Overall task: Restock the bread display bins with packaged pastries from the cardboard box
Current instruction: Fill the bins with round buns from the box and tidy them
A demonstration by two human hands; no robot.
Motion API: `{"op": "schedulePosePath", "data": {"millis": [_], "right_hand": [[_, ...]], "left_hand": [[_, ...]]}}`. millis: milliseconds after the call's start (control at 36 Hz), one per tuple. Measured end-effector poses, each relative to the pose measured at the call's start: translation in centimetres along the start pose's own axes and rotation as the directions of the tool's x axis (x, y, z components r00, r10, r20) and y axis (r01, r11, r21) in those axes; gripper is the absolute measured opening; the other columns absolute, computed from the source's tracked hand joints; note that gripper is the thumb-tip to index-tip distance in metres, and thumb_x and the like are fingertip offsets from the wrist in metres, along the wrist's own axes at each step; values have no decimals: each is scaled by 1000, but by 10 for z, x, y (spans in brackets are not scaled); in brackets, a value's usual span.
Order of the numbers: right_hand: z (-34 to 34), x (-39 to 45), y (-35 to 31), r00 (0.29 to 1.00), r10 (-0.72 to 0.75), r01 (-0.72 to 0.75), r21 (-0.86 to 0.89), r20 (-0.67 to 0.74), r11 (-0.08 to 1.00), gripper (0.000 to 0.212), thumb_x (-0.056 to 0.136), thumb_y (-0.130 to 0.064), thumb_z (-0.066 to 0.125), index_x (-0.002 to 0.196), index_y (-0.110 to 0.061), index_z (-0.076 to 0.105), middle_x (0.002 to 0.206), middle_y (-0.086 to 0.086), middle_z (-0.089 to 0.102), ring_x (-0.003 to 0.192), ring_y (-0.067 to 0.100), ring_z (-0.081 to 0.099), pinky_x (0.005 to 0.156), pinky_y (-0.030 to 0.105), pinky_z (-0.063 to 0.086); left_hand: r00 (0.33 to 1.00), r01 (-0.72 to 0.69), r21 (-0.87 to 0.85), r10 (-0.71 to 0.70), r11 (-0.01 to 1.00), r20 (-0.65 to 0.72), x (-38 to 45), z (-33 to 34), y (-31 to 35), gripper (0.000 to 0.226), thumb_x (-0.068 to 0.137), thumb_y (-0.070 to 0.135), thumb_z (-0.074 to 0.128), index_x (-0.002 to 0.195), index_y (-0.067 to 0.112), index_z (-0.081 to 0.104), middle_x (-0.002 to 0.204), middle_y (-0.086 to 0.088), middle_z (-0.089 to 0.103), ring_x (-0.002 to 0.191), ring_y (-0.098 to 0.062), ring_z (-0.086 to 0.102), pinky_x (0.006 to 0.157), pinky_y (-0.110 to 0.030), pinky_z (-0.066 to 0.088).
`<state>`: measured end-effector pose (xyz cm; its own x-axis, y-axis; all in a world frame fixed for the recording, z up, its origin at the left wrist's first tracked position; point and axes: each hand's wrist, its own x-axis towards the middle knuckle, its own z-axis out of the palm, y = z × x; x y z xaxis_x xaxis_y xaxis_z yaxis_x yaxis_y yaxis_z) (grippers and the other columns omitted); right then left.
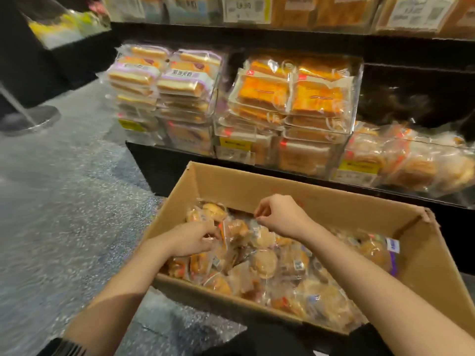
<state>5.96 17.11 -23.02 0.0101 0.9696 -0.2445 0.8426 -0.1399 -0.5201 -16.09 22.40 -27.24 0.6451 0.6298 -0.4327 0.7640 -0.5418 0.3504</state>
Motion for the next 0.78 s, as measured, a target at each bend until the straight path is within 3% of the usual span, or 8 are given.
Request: {"op": "schedulePosePath", "data": {"millis": [111,250,361,500,583,667,722,778], "right_hand": [[27,5,4,996,20,-17,-40,84,999,8,87,-18,61,86,-22,68,91,0,67,82,21,65,76,40,57],[49,5,13,988,23,-4,-123,153,992,14,88,-17,57,92,-17,70,92,2,69,85,20,65,78,41,57],[60,5,15,979,-5,42,-179,202,983,18,89,-17,57,99,-16,72,101,3,69,94,20,64,81,39,56],[67,6,15,975,-9,44,-155,220,987,19,88,-16,56,100,-12,72,98,6,69,94,21,63,82,38,54],[68,8,16,979,-7,32,-124,204,992,24,91,-17,55,110,-15,68,103,6,69,96,21,63,84,35,52],[67,10,18,985,-8,15,-39,172,999,31,93,-21,56,123,-14,59,106,7,68,98,19,62,82,30,50],[66,12,18,981,-7,-10,88,195,996,42,89,-27,64,128,-14,53,108,4,65,97,16,60,78,25,45],[66,14,20,963,-11,-40,185,268,982,68,76,-31,79,134,-17,46,121,1,58,107,15,56,85,24,44]], "left_hand": [[999,50,153,-48,987,-17,4,31,-28,44,92,9,52,134,24,52,144,7,44,133,-13,39,106,-33,38],[1000,-6,404,17,915,-22,23,52,-45,47,91,7,51,134,27,53,150,1,37,132,-18,37,104,-36,39],[998,10,528,26,849,-60,32,51,-47,43,96,11,47,134,31,52,148,5,39,130,-18,35,98,-33,34],[996,50,611,8,790,-92,34,46,-45,35,94,17,53,124,34,61,126,9,59,112,-17,43,89,-31,31],[985,84,552,15,830,-171,34,43,-42,24,95,32,51,115,32,65,115,11,62,107,-15,43,85,-29,26],[946,66,359,57,931,-321,33,45,-44,25,94,43,52,107,30,69,106,13,63,102,-10,45,78,-26,22],[866,-27,169,107,985,-489,32,47,-43,18,90,37,60,93,24,72,91,14,63,90,-4,44,74,-26,23],[772,-145,31,132,989,-622,31,47,-41,8,85,25,70,78,22,69,71,24,51,77,7,35,69,-20,28]]}}
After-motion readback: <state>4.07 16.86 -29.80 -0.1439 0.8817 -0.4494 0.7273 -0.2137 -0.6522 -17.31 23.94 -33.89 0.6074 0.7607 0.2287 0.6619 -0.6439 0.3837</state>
